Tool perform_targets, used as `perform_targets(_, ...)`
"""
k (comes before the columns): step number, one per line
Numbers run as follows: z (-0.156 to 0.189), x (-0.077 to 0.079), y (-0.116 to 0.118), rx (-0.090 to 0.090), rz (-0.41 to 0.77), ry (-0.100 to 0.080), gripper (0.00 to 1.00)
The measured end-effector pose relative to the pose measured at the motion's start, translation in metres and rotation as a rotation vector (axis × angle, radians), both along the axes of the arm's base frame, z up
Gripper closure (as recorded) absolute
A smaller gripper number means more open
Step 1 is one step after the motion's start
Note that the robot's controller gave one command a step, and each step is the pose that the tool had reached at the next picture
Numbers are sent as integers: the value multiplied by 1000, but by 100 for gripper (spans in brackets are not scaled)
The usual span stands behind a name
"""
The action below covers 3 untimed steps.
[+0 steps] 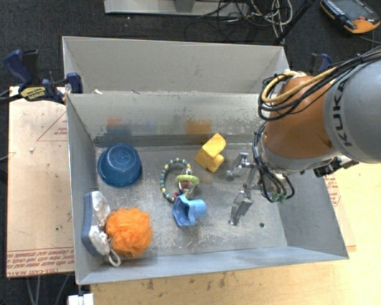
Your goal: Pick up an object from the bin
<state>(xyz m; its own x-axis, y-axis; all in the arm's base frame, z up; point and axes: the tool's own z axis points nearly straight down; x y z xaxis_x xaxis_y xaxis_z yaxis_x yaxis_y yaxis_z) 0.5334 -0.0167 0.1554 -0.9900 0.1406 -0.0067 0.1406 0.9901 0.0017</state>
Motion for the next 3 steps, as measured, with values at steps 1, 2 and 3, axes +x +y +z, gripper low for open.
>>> perform_targets(1,-8,-19,20,1,-42,15,0)
perform_targets(2,-14,-16,50,-1,209,5,0)
perform_targets(3,-55,68,84,0,58,5,100)
